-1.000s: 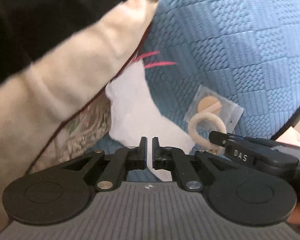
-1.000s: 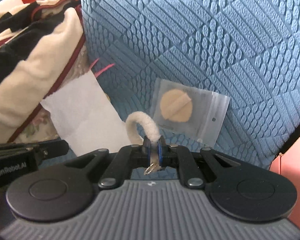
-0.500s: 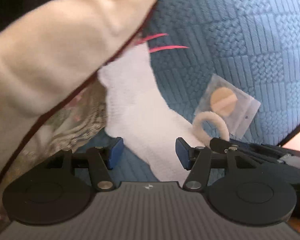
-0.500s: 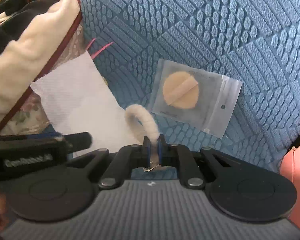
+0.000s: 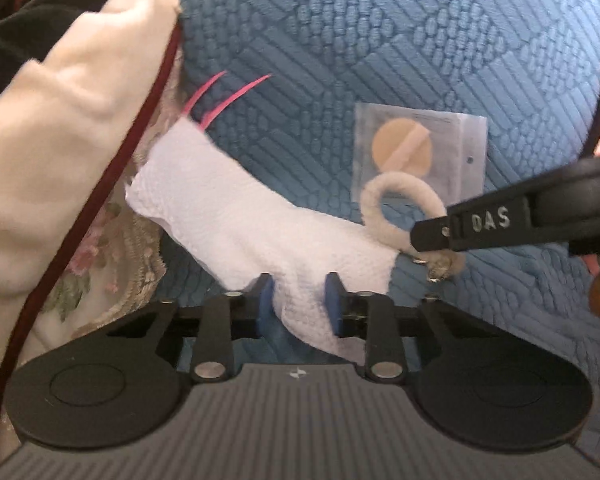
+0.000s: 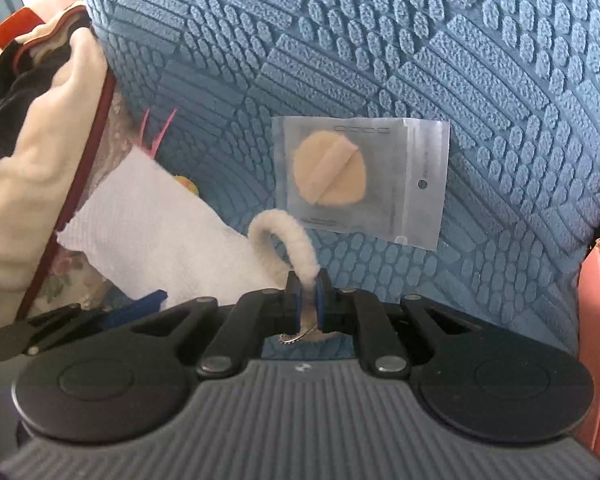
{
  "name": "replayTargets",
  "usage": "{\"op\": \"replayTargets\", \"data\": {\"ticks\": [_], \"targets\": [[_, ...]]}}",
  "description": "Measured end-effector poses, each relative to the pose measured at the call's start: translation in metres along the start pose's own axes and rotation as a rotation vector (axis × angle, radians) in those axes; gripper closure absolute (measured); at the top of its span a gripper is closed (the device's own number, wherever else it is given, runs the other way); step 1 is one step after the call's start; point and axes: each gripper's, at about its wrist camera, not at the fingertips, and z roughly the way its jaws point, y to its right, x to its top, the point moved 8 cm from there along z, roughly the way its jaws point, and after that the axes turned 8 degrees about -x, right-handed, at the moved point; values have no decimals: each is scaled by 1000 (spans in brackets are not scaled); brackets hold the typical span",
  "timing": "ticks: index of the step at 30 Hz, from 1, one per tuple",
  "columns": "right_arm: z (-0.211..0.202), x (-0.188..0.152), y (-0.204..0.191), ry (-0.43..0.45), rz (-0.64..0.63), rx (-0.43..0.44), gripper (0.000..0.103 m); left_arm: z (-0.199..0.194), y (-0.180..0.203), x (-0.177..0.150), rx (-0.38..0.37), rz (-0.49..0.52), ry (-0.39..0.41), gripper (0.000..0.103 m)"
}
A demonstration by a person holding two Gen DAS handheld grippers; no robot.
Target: Organize soft objects
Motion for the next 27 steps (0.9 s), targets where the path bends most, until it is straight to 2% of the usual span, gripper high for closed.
{"op": "replayTargets", "data": {"ticks": [1, 2, 7, 19, 22, 27], "targets": [[1, 0, 0, 0, 4, 1, 93, 0, 0, 0, -1, 0, 0, 84], [1, -1, 0, 0, 7, 0, 93, 0, 0, 0, 4, 1, -1, 87], [-6, -1, 1, 15, -6, -21, 93, -6, -7, 2, -8, -49, -15, 95], [-53, -8, 1, 56, -46, -60, 93, -50, -15, 5, -59, -160, 3, 96], [-68, -11, 0, 69, -75, -82, 93, -58, -16, 3, -99, -193, -6, 96], [-88, -27, -1, 64, -85, -120, 93, -77, -11, -1, -123, -184, 3, 96]]}}
